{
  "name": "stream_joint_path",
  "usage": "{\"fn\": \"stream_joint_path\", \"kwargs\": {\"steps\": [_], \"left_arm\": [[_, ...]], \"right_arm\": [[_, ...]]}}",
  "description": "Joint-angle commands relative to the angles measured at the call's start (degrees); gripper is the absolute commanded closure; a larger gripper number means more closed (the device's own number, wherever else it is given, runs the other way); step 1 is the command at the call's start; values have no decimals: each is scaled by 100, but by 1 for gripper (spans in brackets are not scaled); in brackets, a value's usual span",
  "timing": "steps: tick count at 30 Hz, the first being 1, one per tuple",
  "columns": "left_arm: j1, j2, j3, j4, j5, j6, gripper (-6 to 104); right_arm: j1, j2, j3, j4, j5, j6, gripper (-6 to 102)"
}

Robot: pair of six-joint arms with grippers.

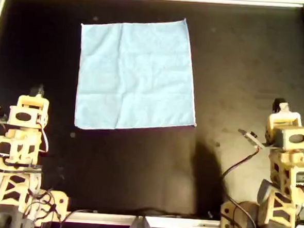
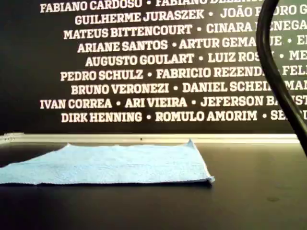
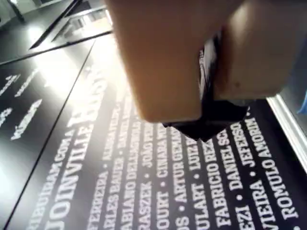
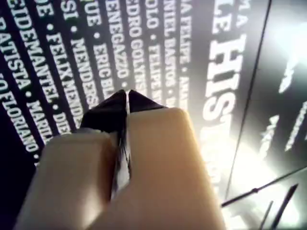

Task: Fold a cloth

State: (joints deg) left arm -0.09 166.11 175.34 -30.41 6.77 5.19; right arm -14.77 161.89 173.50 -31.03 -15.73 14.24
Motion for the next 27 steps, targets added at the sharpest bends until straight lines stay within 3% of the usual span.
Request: {"fn": "stream_joint_path", "kwargs": {"steps": [1, 27], "left_arm": [[26, 105, -272, -18, -26, -26, 98], [35, 123, -272, -18, -18, 44, 98]], "right_arm": [[0, 0, 35, -114, -35, -26, 96], [0, 158, 35, -114, -26, -26, 96]]}}
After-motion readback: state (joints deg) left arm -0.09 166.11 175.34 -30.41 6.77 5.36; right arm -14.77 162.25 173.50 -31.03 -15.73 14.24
